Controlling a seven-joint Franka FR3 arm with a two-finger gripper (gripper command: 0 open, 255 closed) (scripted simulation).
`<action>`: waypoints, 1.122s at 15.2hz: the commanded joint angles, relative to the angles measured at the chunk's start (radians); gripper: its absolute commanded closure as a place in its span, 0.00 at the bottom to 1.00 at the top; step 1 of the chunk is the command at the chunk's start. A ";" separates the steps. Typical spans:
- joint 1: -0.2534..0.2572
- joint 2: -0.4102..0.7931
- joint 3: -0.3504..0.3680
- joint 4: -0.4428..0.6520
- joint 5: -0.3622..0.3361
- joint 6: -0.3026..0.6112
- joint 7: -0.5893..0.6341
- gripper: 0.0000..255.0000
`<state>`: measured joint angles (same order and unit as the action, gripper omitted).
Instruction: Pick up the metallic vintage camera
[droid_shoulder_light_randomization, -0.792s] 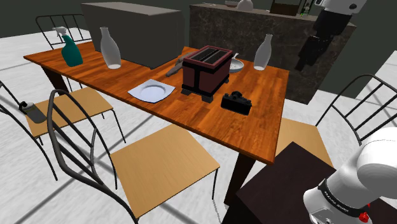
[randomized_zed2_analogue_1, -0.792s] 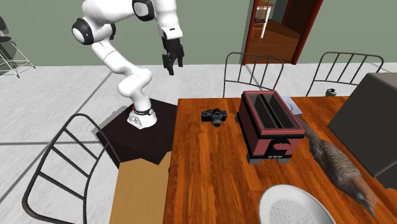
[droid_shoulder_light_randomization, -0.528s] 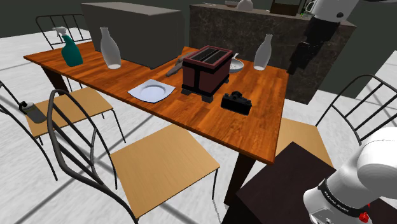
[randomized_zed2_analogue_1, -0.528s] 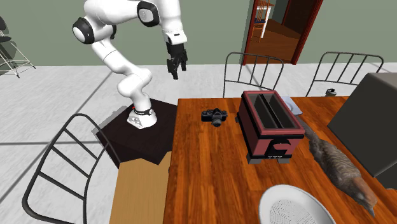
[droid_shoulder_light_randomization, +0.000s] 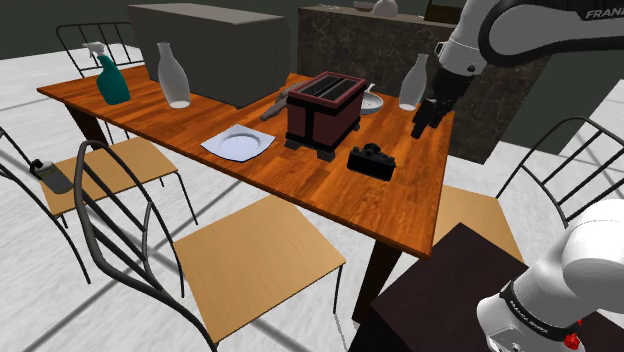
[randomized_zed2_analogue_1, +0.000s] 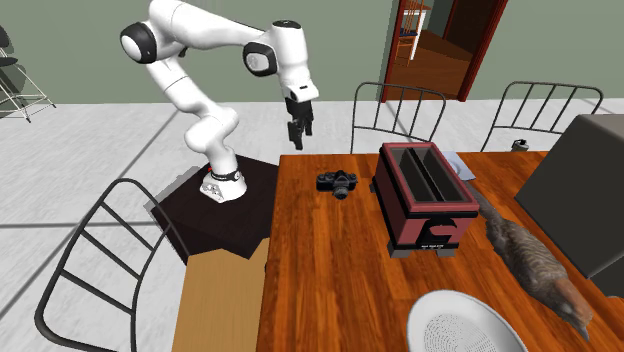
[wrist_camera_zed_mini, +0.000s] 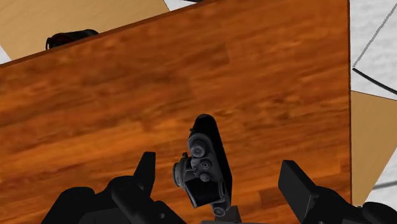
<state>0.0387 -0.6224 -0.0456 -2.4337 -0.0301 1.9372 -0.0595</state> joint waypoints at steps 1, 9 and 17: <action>0.003 0.053 -0.001 -0.012 -0.005 0.080 -0.008 0.00; 0.017 0.316 0.006 -0.002 -0.023 0.379 -0.021 0.00; 0.017 0.403 0.006 -0.045 -0.030 0.516 -0.018 0.00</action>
<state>0.0561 -0.2304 -0.0385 -2.4742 -0.0595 2.4363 -0.0769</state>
